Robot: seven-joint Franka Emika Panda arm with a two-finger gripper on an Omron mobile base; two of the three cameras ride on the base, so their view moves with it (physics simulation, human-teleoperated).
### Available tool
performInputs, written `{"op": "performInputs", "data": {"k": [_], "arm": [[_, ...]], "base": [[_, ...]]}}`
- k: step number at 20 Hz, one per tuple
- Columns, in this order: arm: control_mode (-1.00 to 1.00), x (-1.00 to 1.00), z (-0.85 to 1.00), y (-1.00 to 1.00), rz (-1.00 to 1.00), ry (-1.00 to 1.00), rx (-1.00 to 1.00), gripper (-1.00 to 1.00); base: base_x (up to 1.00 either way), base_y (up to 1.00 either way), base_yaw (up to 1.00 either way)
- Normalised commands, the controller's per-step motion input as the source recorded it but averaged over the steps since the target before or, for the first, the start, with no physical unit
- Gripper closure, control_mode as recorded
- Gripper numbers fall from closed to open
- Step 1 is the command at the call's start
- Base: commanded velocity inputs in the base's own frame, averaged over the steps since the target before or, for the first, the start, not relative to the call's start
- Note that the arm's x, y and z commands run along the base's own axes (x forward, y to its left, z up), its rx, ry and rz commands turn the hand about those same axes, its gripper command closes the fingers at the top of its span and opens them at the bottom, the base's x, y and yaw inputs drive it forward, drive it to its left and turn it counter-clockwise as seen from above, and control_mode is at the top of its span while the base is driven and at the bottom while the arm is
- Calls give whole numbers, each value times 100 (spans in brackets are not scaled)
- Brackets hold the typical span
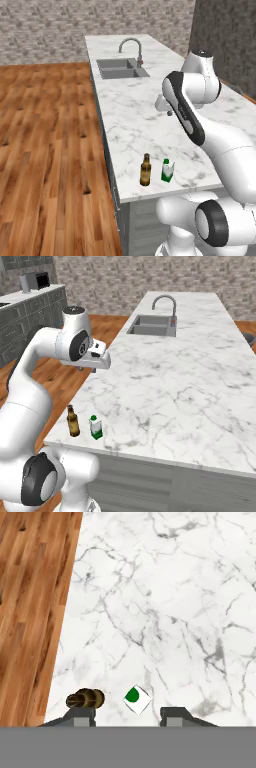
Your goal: Pick the milk, beer from the counter and place them in the open cabinet.
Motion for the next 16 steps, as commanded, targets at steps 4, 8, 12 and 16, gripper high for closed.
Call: {"op": "performInputs", "data": {"k": [4, 8, 12, 16], "arm": [[-100, -13, 0, 0, 0, 0, 0, -100], [-100, -52, 0, -13, 0, -2, 0, -100], [-100, -55, -1, -41, 1, -10, 0, -100], [-100, -8, -15, -50, 3, -15, 1, -100]], "base": [[0, 0, 0], [0, 0, 0], [0, 0, 0], [0, 0, 0]]}}
